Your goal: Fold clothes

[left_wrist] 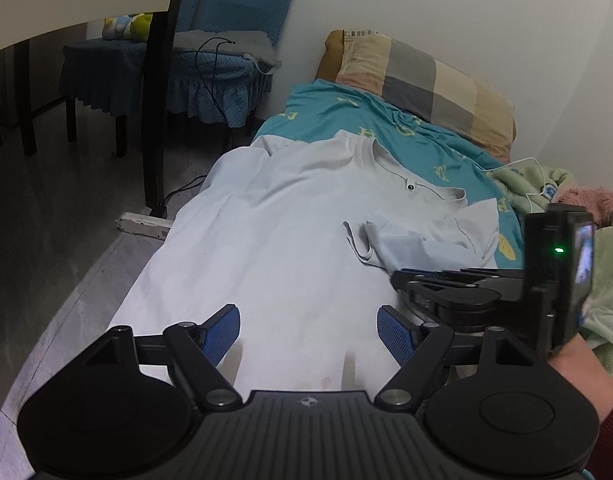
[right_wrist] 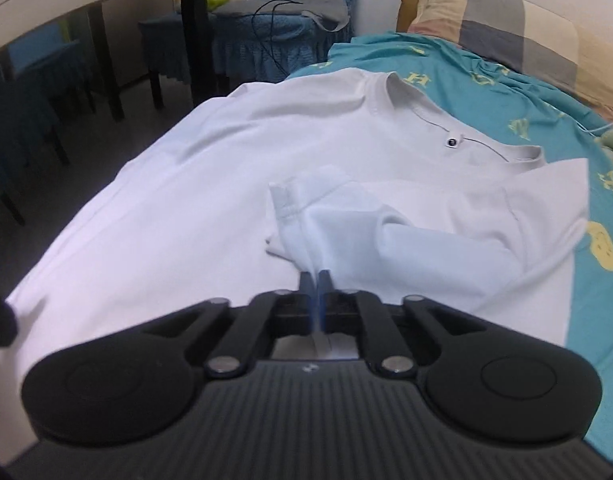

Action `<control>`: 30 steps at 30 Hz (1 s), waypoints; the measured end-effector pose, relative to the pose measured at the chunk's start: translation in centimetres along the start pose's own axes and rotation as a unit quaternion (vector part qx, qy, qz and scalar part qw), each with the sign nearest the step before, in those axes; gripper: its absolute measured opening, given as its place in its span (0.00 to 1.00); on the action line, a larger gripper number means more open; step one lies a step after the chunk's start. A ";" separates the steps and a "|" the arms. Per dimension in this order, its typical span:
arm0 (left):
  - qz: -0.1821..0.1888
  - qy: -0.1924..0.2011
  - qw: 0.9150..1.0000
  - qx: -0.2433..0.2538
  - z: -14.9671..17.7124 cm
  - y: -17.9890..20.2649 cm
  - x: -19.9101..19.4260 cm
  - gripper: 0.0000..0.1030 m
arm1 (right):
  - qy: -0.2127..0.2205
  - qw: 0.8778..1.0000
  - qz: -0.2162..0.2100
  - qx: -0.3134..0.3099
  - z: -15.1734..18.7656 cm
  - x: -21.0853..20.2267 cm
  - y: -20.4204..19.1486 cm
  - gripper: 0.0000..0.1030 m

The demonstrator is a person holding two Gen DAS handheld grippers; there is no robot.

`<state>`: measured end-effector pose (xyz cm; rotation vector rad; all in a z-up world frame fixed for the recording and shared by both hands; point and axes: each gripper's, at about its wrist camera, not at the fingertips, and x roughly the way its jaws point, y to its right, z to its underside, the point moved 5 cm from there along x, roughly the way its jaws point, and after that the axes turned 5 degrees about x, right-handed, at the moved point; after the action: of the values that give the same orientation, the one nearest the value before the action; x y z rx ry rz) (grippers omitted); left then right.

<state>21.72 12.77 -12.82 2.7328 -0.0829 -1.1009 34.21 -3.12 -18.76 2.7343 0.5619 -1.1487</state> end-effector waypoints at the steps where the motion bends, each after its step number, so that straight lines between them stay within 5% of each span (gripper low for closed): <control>1: -0.002 0.001 1.000 -0.004 0.0 -0.1 -0.2 0.75 | 0.004 1.000 0.002 -0.003 0.1 -0.8 0.0 0.03; 8: -0.012 0.007 0.999 -0.034 -0.4 -1.0 -2.0 0.75 | -0.014 0.996 -0.015 -0.091 2.1 -5.5 -1.6 0.03; 13: -0.036 -0.010 0.998 -0.051 0.0 -2.1 -2.1 0.75 | -0.062 0.983 -0.079 -0.155 3.8 -6.8 -3.1 0.05; 18: -0.041 -0.014 0.996 -0.079 0.1 -3.4 -2.1 0.75 | -0.020 0.988 -0.102 -0.114 -0.1 -7.8 -2.9 0.15; 20: -0.042 -0.015 0.996 -0.084 0.2 -3.6 -2.0 0.75 | -0.004 0.992 -0.105 -0.072 -2.5 -6.6 -2.7 0.54; 21: -0.043 -0.017 0.996 -0.082 0.2 -3.5 -1.8 0.75 | 0.002 0.993 -0.106 -0.050 -3.7 -5.8 -2.5 0.59; 26: -0.048 -0.018 0.996 -0.066 0.2 -3.0 -1.3 0.75 | -0.036 0.997 -0.062 0.017 -6.9 1.6 -1.7 0.56; 30: -0.045 -0.027 0.997 -0.065 0.5 -2.8 -0.7 0.75 | -0.076 0.997 -0.016 -0.012 -6.9 5.8 -1.7 0.47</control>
<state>20.83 15.53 -13.22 2.6146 0.1017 -1.1607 41.90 1.86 -17.99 2.5988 0.5953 -1.3345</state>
